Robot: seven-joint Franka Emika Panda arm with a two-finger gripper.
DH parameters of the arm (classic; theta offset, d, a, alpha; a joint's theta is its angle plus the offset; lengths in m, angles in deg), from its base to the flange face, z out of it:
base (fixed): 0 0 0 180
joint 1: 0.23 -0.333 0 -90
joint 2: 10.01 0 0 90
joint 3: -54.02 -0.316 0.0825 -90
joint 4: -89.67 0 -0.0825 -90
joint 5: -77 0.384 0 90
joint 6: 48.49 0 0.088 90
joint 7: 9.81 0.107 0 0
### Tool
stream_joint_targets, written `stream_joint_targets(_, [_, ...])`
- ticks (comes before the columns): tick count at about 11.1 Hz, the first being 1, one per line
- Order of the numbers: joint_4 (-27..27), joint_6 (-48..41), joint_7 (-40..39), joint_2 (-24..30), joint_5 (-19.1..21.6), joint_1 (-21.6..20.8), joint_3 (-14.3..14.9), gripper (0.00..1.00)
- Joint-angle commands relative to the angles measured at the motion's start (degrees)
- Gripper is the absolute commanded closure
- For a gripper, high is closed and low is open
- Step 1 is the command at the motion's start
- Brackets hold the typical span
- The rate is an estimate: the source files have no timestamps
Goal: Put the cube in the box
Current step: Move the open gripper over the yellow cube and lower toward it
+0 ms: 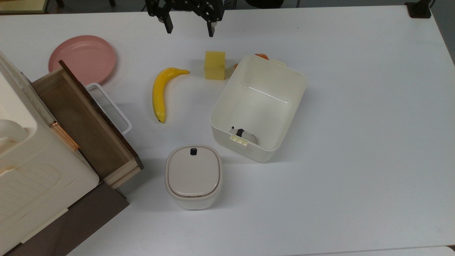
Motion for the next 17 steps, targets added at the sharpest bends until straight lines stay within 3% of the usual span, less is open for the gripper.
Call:
stream_joint_targets(1, [-2.36,-0.74,-7.12,1.53,1.37,-0.05,-0.17,0.00])
stream_joint_targets(4, [-5.08,-1.09,-23.78,2.93,1.37,-0.23,-0.52,0.00])
stream_joint_targets(8, [-5.44,-2.84,-55.86,3.46,1.28,-0.49,-1.57,0.00])
stream_joint_targets(10, [-8.24,-3.03,-66.95,3.37,0.14,-0.76,-3.85,0.00])
stream_joint_targets(13, [-12.37,0.21,-74.89,4.16,-1.36,-0.32,-6.31,0.00])
stream_joint_targets(15, [-18.77,6.00,-75.26,7.75,-2.93,-0.23,-8.77,0.00])
stream_joint_targets(17, [-21.51,9.09,-75.26,7.60,-4.43,-0.76,-8.96,0.00])
